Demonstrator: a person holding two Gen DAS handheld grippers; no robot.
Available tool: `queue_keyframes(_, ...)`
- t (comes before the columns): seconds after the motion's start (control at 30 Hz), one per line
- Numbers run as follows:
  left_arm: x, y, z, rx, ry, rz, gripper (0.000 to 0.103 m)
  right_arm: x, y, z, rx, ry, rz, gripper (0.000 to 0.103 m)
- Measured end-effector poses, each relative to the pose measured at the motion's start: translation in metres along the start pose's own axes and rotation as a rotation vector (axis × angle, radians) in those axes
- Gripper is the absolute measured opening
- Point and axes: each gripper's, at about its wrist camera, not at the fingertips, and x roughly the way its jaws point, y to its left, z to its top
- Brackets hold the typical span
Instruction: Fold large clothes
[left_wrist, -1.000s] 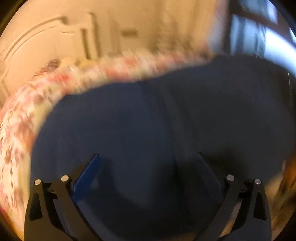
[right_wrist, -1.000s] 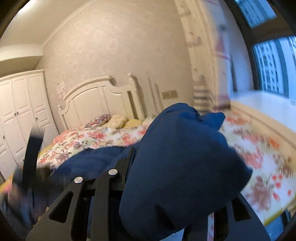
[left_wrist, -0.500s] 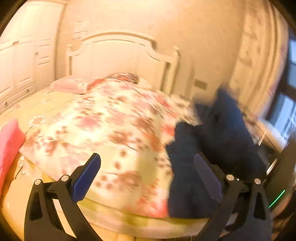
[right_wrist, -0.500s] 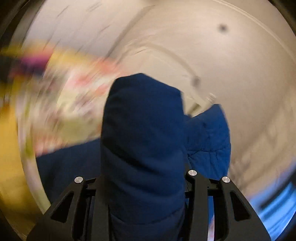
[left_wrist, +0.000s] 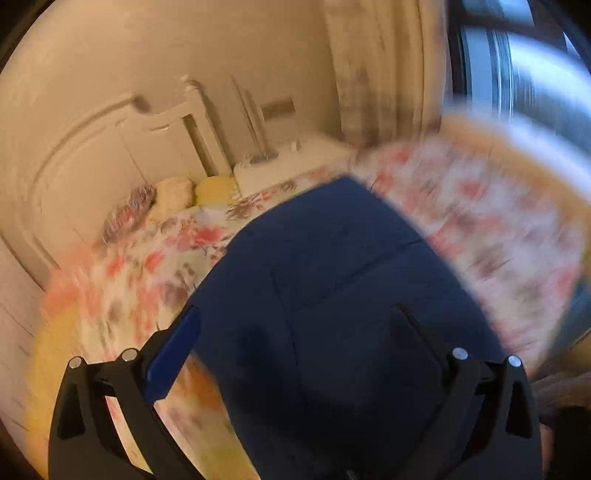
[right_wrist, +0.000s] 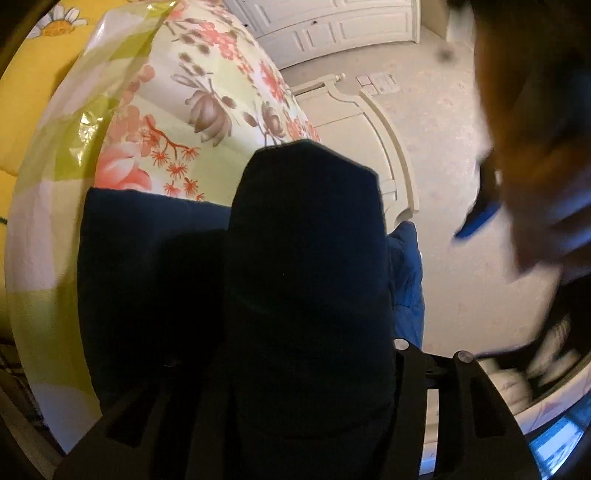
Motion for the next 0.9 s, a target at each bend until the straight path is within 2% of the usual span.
queue_keyframes(0.03,0.022,-0.004,0.005,0.020,0.050,0.034,0.101,-0.002,0.001,-0.001,-0.009,-0.005,-0.012,0.054)
queue_keyframes(0.07,0.048,-0.002,0.007,-0.001,0.126,-0.020,0.101,-0.009,0.000,-0.004,-0.008,-0.024,-0.019,0.056)
queue_keyframes(0.1,0.059,0.003,0.006,-0.043,0.143,-0.077,0.101,-0.015,-0.004,-0.008,0.007,-0.042,-0.006,0.057)
queue_keyframes(0.13,0.065,0.011,0.005,-0.086,0.147,-0.108,0.101,-0.024,-0.014,-0.014,0.054,-0.071,0.046,0.058)
queue_keyframes(0.17,0.068,0.016,0.002,-0.099,0.143,-0.096,0.101,-0.041,-0.035,-0.025,0.170,-0.131,0.153,0.060)
queue_keyframes(0.27,0.073,0.027,-0.018,-0.089,0.087,-0.061,0.101,-0.064,-0.094,-0.062,0.497,-0.207,0.395,0.061)
queue_keyframes(0.3,0.074,0.031,-0.025,-0.117,0.080,-0.065,0.101,-0.066,-0.110,-0.074,0.581,-0.222,0.418,0.061)
queue_keyframes(0.37,0.077,0.045,-0.033,-0.177,0.066,-0.102,0.101,-0.064,-0.140,-0.103,0.742,-0.205,0.398,0.061)
queue_keyframes(0.43,0.081,0.052,-0.041,-0.218,0.043,-0.115,0.101,-0.054,-0.165,-0.132,0.873,-0.174,0.414,0.061)
queue_keyframes(0.5,0.086,0.056,-0.046,-0.243,0.017,-0.106,0.101,-0.037,-0.163,-0.140,0.869,-0.090,0.432,0.061)
queue_keyframes(0.57,0.087,0.060,-0.050,-0.273,-0.004,-0.046,0.101,-0.017,-0.143,-0.137,0.835,-0.030,0.519,0.061)
queue_keyframes(0.67,0.084,0.068,-0.059,-0.331,-0.024,-0.025,0.101,-0.004,-0.127,-0.127,0.826,-0.025,0.504,0.062)
queue_keyframes(0.73,0.079,0.070,-0.063,-0.340,-0.014,0.030,0.101,-0.001,-0.125,-0.127,0.811,-0.016,0.522,0.062)
queue_keyframes(0.77,0.073,0.069,-0.061,-0.328,-0.005,0.067,0.101,0.001,-0.127,-0.130,0.818,-0.014,0.541,0.062)
queue_keyframes(0.8,0.060,0.064,-0.056,-0.304,0.003,0.162,0.101,0.000,-0.127,-0.137,0.836,-0.015,0.555,0.062)
queue_keyframes(0.87,0.036,0.054,-0.049,-0.266,0.004,0.308,0.101,0.008,-0.122,-0.142,0.876,-0.026,0.583,0.062)
queue_keyframes(0.9,0.027,0.052,-0.048,-0.262,0.007,0.322,0.101,0.008,-0.119,-0.144,0.882,-0.029,0.590,0.062)
